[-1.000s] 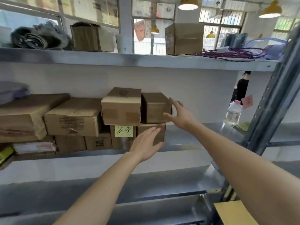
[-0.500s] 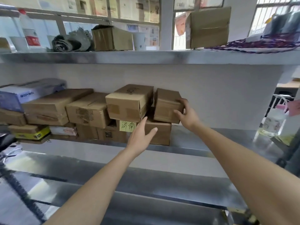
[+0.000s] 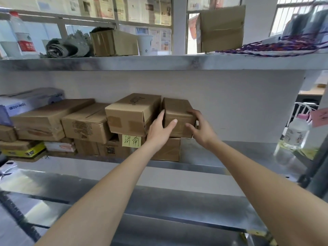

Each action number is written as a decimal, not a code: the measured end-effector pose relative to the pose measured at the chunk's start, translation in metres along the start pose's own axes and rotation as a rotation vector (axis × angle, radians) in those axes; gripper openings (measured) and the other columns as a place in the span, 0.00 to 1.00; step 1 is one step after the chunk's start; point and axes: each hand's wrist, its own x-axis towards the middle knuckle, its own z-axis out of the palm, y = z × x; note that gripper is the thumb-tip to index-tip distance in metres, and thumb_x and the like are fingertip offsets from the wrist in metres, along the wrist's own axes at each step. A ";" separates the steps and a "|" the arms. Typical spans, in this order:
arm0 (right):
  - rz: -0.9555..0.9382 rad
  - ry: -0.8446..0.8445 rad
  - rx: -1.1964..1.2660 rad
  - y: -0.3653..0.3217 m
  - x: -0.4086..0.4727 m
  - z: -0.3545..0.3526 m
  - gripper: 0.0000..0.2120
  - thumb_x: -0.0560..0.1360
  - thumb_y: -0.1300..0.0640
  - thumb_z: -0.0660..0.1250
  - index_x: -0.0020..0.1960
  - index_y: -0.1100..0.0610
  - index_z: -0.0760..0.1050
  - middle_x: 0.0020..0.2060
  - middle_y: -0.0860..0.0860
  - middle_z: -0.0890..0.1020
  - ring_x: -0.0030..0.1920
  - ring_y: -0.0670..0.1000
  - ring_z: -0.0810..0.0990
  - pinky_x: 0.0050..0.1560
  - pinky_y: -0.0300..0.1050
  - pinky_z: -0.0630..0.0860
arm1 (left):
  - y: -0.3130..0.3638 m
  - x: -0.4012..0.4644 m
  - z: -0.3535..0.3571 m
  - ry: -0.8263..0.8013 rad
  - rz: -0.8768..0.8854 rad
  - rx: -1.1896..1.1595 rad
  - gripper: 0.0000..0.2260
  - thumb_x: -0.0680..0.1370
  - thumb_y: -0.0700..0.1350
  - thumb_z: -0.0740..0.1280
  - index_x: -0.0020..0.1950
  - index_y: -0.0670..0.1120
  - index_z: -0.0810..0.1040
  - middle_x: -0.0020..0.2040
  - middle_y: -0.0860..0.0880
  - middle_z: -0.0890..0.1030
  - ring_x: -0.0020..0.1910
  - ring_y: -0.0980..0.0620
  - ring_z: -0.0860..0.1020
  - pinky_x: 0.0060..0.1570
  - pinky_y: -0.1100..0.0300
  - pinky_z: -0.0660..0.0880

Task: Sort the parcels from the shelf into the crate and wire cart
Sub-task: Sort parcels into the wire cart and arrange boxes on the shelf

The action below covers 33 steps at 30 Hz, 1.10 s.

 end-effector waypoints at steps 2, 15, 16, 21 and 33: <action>-0.012 -0.016 -0.005 -0.002 0.001 -0.001 0.23 0.81 0.58 0.68 0.74 0.52 0.68 0.69 0.51 0.75 0.67 0.52 0.74 0.65 0.44 0.70 | 0.005 0.008 0.002 0.013 -0.012 -0.059 0.32 0.80 0.62 0.66 0.81 0.58 0.59 0.77 0.52 0.69 0.76 0.48 0.66 0.74 0.49 0.65; -0.028 0.060 0.110 -0.021 -0.027 -0.040 0.21 0.78 0.50 0.71 0.70 0.51 0.71 0.65 0.46 0.76 0.66 0.46 0.73 0.65 0.47 0.74 | 0.043 -0.033 0.018 0.094 0.000 -0.274 0.30 0.78 0.48 0.72 0.78 0.55 0.65 0.65 0.56 0.72 0.65 0.55 0.69 0.61 0.59 0.66; -0.040 0.048 0.093 -0.024 -0.029 -0.044 0.25 0.77 0.50 0.72 0.71 0.49 0.70 0.67 0.46 0.74 0.67 0.47 0.71 0.65 0.49 0.74 | 0.045 -0.037 0.017 0.084 0.003 -0.273 0.32 0.78 0.47 0.73 0.79 0.54 0.64 0.63 0.57 0.69 0.63 0.56 0.69 0.59 0.60 0.65; -0.014 0.029 0.062 -0.039 -0.048 -0.060 0.34 0.74 0.48 0.75 0.76 0.42 0.65 0.68 0.52 0.69 0.64 0.49 0.68 0.65 0.50 0.71 | 0.057 -0.055 0.008 0.082 0.012 -0.370 0.25 0.81 0.53 0.67 0.78 0.58 0.67 0.74 0.52 0.68 0.71 0.52 0.69 0.67 0.55 0.67; -0.057 -0.026 0.196 -0.119 -0.083 -0.029 0.27 0.77 0.33 0.66 0.74 0.34 0.65 0.72 0.45 0.70 0.71 0.50 0.71 0.67 0.50 0.74 | 0.064 -0.112 -0.074 0.116 0.087 -0.446 0.36 0.70 0.65 0.76 0.76 0.60 0.67 0.72 0.52 0.73 0.70 0.53 0.72 0.68 0.52 0.72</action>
